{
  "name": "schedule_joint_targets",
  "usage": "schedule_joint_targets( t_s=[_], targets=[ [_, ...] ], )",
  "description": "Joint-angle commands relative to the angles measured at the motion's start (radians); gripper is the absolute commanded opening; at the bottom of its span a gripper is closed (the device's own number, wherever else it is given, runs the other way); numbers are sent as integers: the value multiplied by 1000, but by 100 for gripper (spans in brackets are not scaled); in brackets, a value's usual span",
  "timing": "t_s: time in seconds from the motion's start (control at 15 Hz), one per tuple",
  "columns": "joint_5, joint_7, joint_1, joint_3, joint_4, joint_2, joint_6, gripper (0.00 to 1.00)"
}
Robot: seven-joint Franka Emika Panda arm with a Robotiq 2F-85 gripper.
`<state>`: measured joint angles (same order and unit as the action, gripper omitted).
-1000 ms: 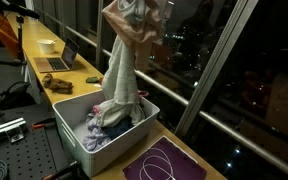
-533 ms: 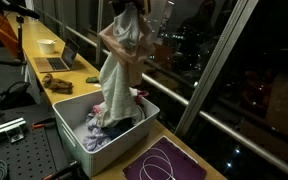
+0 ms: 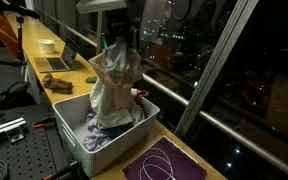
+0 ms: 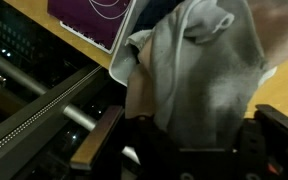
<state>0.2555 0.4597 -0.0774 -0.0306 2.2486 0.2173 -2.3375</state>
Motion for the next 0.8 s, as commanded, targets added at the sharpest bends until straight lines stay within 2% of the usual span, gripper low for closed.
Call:
schedule_joint_targets(
  t_s=[0.0,0.4,0.6,0.73],
  targets=[
    [-45,48,4,-5,-10,-14,-15,33],
    [-29,60,9,1,-42,-1,7,77],
    [-23,37,-15,37,-77,-40,-2,98],
    [-13,4,-47,85,-103,-86,-14,100]
  ],
)
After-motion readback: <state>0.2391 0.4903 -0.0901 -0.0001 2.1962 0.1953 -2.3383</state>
